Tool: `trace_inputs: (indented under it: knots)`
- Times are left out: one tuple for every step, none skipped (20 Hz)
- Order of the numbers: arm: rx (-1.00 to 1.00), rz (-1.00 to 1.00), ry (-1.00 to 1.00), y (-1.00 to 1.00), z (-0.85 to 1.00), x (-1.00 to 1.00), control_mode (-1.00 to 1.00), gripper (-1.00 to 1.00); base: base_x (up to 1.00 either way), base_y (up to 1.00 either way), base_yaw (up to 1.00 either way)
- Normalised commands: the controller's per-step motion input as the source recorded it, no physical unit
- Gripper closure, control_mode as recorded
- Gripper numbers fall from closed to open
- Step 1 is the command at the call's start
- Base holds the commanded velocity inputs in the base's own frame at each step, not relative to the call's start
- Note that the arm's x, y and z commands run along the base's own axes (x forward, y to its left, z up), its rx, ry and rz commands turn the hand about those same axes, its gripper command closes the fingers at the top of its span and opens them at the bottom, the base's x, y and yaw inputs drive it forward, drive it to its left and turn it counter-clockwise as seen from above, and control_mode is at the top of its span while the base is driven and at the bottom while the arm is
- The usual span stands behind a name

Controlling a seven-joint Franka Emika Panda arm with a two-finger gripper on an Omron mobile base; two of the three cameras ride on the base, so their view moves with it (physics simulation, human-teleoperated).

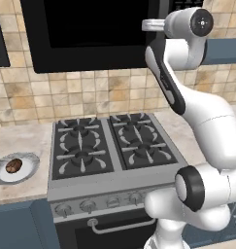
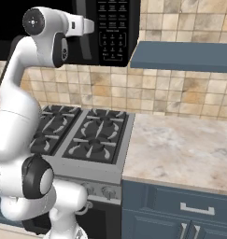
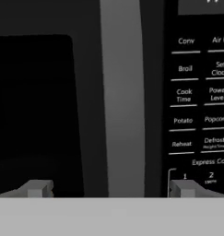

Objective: Pick the potato from the counter and place it in the microwave. Then turn on the microwave.

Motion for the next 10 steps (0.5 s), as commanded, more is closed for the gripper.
trace_inputs:
  knots:
    - [0.07, 0.00, 0.07, -0.06, 0.04, 0.39, -1.00, -1.00, 0.00, 0.00, 0.00]
    - [0.07, 0.00, 0.07, -0.07, 0.03, 0.39, -1.00, -1.00, 0.00, 0.00, 0.00]
    - [0.07, 0.00, 0.07, -0.07, 0.02, 0.39, -1.00, -1.00, 0.00, 0.00, 0.00]
    - [0.06, 0.00, 0.05, -0.10, 0.02, 0.33, -1.00, -1.00, 0.00, 0.00, 0.00]
    - [0.05, 0.00, 0.05, -0.12, 0.01, 0.33, -1.00, -1.00, 0.00, 0.00, 0.00]
    - [0.05, 0.00, 0.05, -0.11, 0.01, 0.30, -1.00, -1.00, 0.00, 0.00, 0.00]
    - [0.04, 0.00, 0.05, -0.11, 0.00, 0.29, -1.00, -1.00, 0.00, 0.00, 0.00]
    - [0.03, 0.00, 0.05, -0.04, 0.00, 0.31, -1.00, -1.00, 0.00, 0.00, 0.00]
    - [0.03, 0.00, 0.07, -0.01, 0.00, 0.35, -1.00, -1.00, 0.00, 0.00, 0.00]
    - [0.02, 0.00, 0.07, 0.00, 0.00, 0.36, -1.00, -1.00, 0.00, 0.00, 0.00]
